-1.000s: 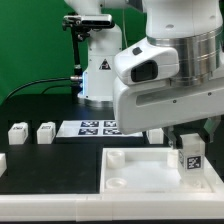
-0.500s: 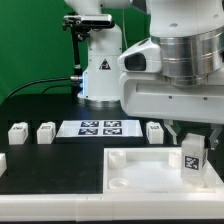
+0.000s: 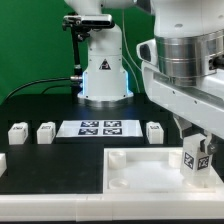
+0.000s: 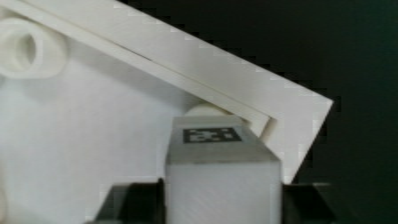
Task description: Assemble one leg
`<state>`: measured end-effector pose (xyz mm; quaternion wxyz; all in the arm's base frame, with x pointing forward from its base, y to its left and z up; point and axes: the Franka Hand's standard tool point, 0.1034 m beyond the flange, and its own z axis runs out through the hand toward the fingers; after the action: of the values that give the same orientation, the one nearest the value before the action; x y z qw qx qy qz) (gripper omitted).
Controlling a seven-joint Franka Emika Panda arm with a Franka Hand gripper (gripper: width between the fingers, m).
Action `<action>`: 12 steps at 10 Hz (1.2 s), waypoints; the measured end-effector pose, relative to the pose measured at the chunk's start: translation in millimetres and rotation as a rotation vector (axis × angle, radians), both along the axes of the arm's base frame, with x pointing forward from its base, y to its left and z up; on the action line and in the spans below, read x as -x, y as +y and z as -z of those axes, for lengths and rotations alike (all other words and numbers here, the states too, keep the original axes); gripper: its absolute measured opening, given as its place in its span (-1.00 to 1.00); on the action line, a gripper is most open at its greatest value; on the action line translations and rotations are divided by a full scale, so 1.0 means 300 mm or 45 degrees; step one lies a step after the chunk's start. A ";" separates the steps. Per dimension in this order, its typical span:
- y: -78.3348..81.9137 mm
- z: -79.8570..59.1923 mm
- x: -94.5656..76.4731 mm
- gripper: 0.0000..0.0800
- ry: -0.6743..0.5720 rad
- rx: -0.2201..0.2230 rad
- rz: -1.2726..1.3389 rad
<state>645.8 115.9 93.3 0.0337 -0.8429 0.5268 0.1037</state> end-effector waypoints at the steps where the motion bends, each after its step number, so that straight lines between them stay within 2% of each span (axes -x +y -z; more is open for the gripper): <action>1: 0.001 0.001 0.000 0.17 -0.008 -0.007 -0.050; 2: 0.002 0.001 0.001 0.46 -0.009 -0.008 -0.056; 3: -0.001 0.004 0.001 0.46 -0.020 -0.016 -0.133; 4: -0.010 0.015 0.004 0.59 -0.060 -0.053 -0.399; 8: 0.006 0.019 0.009 0.62 -0.163 -0.142 -1.107; 12: 0.014 0.014 0.008 0.62 -0.216 -0.174 -1.714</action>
Offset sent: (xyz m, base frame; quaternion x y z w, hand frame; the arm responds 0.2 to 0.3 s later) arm 0.0005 -0.0077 -0.0084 -0.0138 -0.0002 -0.3798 0.9250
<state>643.4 120.0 89.0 0.0561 -0.9882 -0.1246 0.0686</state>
